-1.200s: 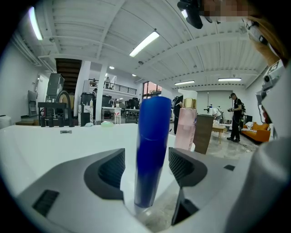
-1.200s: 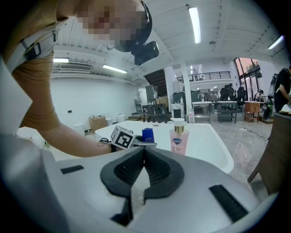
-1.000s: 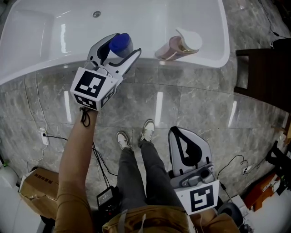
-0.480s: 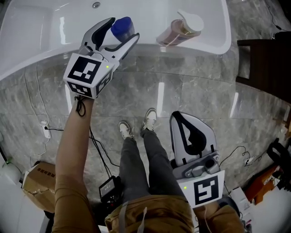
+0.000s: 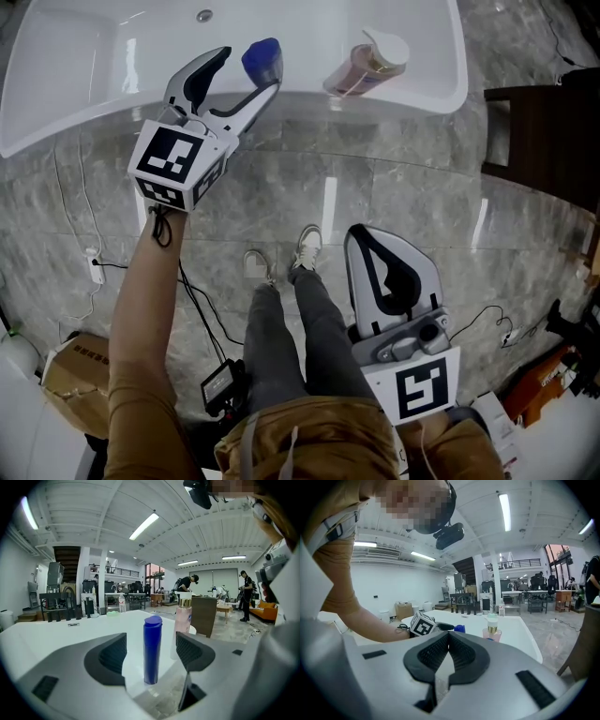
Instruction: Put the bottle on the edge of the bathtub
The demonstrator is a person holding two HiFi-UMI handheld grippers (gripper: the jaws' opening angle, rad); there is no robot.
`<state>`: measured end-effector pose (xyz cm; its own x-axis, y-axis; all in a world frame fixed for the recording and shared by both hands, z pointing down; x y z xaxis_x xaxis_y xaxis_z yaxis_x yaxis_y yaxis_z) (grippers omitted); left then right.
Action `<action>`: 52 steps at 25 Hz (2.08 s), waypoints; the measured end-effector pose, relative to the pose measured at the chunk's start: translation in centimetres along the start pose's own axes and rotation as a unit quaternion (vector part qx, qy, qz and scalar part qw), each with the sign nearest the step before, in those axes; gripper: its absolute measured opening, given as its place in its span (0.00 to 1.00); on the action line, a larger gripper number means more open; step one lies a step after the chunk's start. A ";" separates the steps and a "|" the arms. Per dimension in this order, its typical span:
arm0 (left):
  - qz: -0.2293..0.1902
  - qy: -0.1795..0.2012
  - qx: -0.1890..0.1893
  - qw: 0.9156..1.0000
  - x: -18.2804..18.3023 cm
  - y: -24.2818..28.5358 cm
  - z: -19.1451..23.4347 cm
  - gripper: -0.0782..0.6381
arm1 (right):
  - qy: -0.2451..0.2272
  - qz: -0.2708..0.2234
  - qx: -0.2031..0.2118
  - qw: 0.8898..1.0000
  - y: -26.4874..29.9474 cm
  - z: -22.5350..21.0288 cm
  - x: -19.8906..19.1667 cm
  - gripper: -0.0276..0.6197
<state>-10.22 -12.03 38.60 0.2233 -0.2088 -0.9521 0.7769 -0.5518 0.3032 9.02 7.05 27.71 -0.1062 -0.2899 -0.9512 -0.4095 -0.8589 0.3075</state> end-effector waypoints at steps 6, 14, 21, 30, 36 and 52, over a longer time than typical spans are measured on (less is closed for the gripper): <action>0.019 0.016 0.014 1.000 1.5 -1.5 -0.7 0.55 | -0.009 -0.011 -0.002 1.000 -1.1 0.1 1.5 0.05; 0.033 0.017 0.027 0.999 3.7 -2.9 -1.8 0.54 | -0.019 -0.019 -0.004 1.000 -3.1 0.2 3.2 0.05; 0.038 0.017 0.051 0.998 6.0 -5.8 -2.1 0.44 | -0.035 -0.029 -0.008 0.999 -5.0 1.2 5.4 0.05; 0.013 0.035 0.060 0.998 9.6 -8.9 -4.0 0.27 | -0.044 -0.042 -0.007 0.998 -7.3 3.7 8.1 0.05; -0.006 0.046 0.048 0.998 11.5 -10.3 -5.9 0.12 | -0.053 -0.053 -0.009 0.997 -8.5 5.0 9.7 0.05; -0.003 0.087 0.071 0.994 14.4 -16.6 -8.7 0.12 | -0.066 -0.066 -0.026 0.995 -12.0 6.7 12.2 0.05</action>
<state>-14.80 1.15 19.54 0.3260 -0.0691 -0.9428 0.6907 -0.6635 0.2875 6.61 16.66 12.19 -0.1737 -0.1172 -0.9778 -0.3804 -0.9078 0.1764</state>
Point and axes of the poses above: the fingertips, and each gripper's own axes: y forward along the fingers, z to its left, x out of its top, the point moved 8 cm from there along -y, backward along the fingers, and after that the axes turned 10 degrees about -x, right-handed, at the moved point
